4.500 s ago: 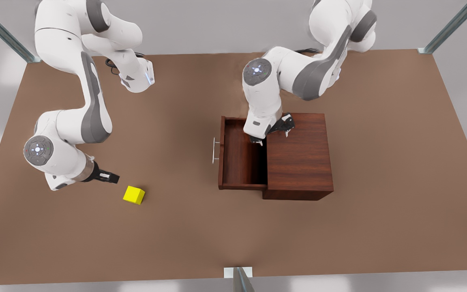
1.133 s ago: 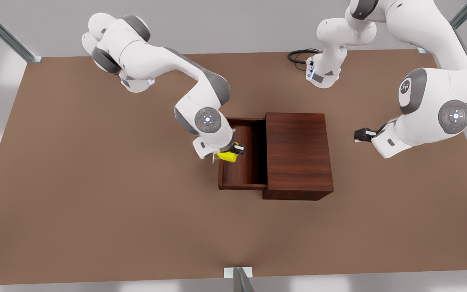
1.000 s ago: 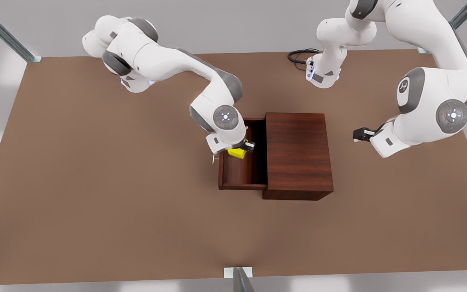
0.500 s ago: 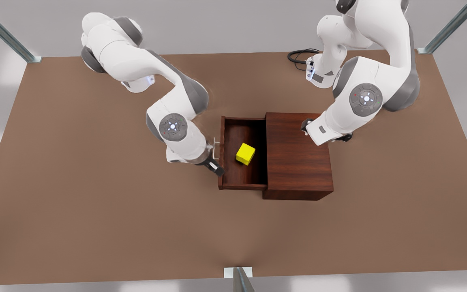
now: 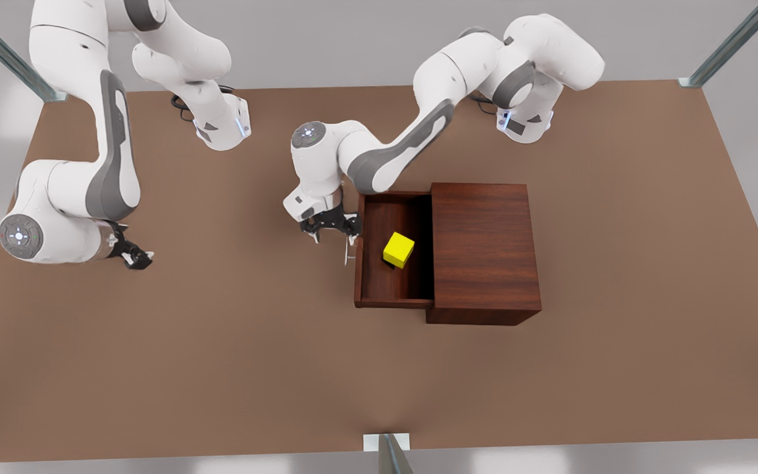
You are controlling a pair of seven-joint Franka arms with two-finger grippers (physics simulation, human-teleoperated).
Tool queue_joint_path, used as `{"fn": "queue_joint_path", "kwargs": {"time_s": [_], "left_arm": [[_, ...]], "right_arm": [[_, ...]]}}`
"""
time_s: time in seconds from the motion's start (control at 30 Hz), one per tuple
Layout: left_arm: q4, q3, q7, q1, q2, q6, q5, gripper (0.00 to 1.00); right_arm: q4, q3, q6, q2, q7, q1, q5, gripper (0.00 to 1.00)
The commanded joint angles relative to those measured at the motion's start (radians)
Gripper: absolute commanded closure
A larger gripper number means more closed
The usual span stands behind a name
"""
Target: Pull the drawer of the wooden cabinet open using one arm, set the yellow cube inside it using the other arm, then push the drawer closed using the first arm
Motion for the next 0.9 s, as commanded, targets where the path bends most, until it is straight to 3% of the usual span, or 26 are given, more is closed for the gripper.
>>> {"fn": "queue_joint_path", "kwargs": {"time_s": [0.0,0.13,0.4,0.87], "left_arm": [[0.001,0.003,-0.898,-0.021,0.02,0.184,0.044,0.0],[0.001,0.011,-0.887,-0.012,0.046,0.279,0.044,0.0],[-0.009,0.013,-0.872,-0.009,0.098,0.262,0.038,0.0],[-0.046,0.002,-0.519,-0.008,0.072,0.009,0.021,0.0]], "right_arm": [[-0.015,-0.002,0.056,-0.006,-0.804,-0.01,-0.002,0.0],[-0.016,-0.004,0.046,-0.017,-0.807,-0.039,-0.004,0.0],[-0.01,-0.002,0.043,-0.012,-0.796,-0.044,-0.004,0.0],[-0.006,-0.001,0.043,-0.009,-0.795,-0.044,-0.005,0.0]]}}
